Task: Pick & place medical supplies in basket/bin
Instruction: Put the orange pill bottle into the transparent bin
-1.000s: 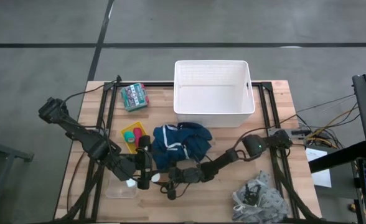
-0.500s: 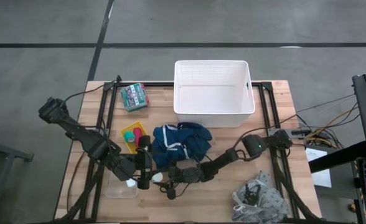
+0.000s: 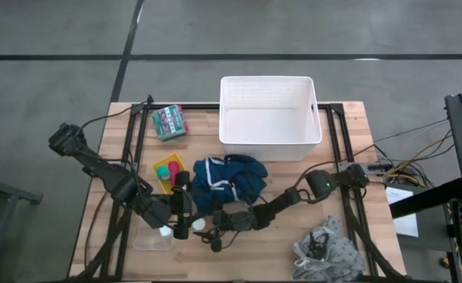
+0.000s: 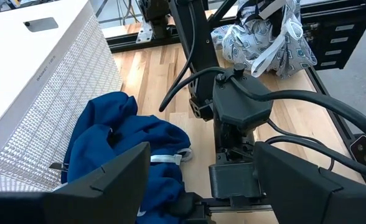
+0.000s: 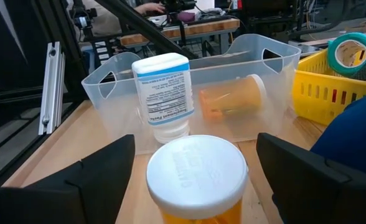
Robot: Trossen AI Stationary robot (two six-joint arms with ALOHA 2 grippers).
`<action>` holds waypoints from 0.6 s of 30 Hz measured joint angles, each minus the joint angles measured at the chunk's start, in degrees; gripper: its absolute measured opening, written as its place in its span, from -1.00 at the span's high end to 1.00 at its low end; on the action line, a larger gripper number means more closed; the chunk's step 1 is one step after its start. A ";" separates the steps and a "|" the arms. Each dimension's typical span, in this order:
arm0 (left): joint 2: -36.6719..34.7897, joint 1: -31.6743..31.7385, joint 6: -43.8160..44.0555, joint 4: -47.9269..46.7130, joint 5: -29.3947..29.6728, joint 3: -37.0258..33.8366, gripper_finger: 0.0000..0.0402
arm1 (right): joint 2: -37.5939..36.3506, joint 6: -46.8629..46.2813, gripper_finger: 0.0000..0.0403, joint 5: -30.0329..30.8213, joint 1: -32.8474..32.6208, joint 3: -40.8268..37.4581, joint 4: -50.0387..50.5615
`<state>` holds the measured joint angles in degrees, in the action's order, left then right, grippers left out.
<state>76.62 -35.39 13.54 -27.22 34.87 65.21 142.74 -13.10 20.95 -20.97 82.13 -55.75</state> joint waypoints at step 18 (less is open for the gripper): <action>0.00 0.00 0.00 0.00 -0.02 0.00 -0.45 | -0.09 3.73 -0.62 2.17 -0.29 -0.02 -0.11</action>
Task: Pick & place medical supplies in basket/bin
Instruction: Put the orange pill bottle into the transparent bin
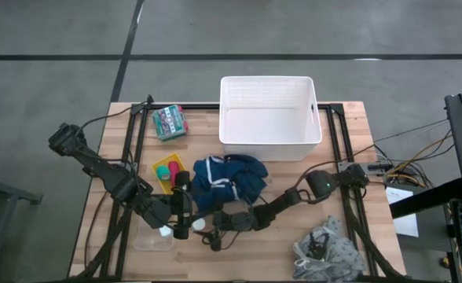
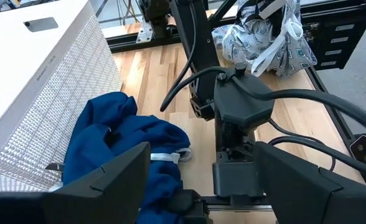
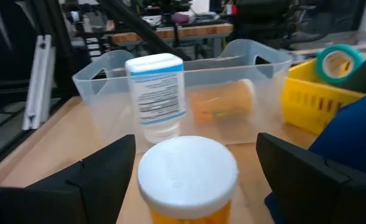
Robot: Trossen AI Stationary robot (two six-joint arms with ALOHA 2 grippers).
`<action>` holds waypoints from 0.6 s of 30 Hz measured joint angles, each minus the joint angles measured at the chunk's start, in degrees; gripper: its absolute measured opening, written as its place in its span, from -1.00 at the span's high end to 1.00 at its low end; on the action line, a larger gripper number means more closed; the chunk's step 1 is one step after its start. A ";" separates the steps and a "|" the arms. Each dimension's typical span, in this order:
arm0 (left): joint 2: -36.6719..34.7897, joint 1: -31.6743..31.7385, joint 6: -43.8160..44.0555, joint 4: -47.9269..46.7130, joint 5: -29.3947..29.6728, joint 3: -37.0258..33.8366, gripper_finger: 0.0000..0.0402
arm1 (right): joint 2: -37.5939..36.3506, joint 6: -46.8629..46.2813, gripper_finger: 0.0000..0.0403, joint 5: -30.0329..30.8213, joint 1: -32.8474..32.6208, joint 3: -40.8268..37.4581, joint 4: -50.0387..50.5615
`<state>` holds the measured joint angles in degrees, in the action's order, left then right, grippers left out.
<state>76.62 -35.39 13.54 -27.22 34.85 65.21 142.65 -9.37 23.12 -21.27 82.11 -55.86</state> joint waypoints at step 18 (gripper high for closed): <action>0.00 0.00 0.00 0.00 0.00 -0.02 -0.45 | -3.60 19.61 -0.62 33.25 -9.59 -0.31 0.04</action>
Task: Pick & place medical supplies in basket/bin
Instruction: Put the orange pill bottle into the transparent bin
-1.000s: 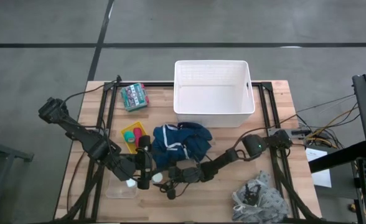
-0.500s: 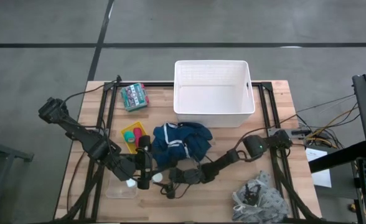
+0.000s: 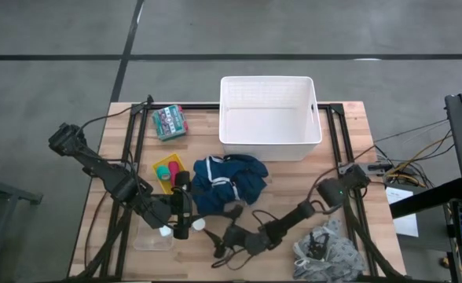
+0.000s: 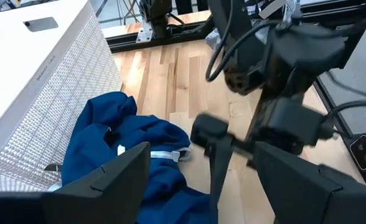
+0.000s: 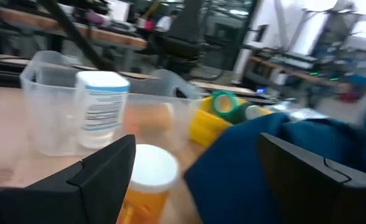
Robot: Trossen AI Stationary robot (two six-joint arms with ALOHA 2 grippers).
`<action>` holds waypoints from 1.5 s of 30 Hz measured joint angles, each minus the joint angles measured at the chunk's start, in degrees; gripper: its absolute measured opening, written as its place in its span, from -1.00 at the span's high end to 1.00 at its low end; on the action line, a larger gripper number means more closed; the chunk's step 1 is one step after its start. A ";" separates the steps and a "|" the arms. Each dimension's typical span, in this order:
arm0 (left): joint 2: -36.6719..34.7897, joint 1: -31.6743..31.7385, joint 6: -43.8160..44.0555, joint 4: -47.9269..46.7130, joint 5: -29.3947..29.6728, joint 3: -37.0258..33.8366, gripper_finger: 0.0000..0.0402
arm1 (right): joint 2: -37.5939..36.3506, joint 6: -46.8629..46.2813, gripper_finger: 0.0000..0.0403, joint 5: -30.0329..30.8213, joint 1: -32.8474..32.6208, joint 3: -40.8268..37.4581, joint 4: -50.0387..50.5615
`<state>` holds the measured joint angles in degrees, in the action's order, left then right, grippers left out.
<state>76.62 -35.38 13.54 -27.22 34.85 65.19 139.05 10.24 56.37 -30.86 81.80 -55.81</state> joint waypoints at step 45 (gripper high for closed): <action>0.00 0.01 0.00 -0.02 0.00 0.00 -0.45 | -70.21 -1.25 -0.62 -8.88 -14.53 -60.15 2.97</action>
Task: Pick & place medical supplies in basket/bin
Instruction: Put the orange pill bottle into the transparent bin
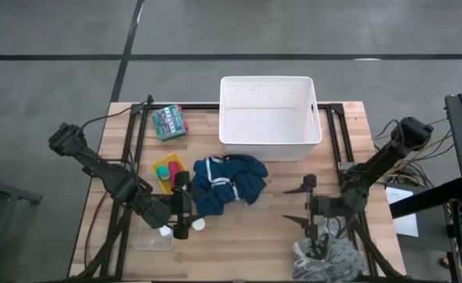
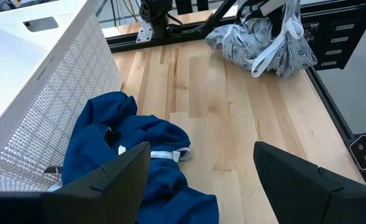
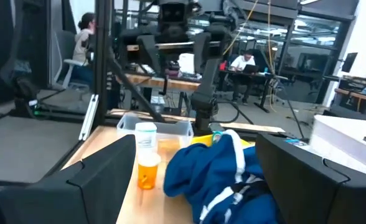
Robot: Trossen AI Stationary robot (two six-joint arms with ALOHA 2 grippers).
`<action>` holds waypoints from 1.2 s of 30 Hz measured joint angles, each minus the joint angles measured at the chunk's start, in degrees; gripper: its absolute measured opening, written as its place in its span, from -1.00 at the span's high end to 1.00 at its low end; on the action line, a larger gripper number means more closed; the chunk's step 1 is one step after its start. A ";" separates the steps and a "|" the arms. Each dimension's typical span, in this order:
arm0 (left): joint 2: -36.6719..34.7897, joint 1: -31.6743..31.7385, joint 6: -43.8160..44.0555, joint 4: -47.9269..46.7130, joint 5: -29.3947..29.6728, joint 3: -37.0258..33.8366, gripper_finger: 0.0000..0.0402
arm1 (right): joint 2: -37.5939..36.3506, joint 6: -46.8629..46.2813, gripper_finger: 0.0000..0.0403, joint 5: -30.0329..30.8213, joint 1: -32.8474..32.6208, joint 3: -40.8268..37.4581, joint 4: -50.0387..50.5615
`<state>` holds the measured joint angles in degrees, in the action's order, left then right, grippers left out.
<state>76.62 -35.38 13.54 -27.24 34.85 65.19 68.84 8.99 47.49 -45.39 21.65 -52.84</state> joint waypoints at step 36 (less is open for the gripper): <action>0.00 -0.02 0.00 0.02 0.00 0.00 -0.45 | -5.01 0.04 -0.62 0.00 0.02 -5.16 -0.02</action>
<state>76.62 -35.40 13.54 -27.22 34.85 65.19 63.83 9.04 47.48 -45.36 16.49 -52.86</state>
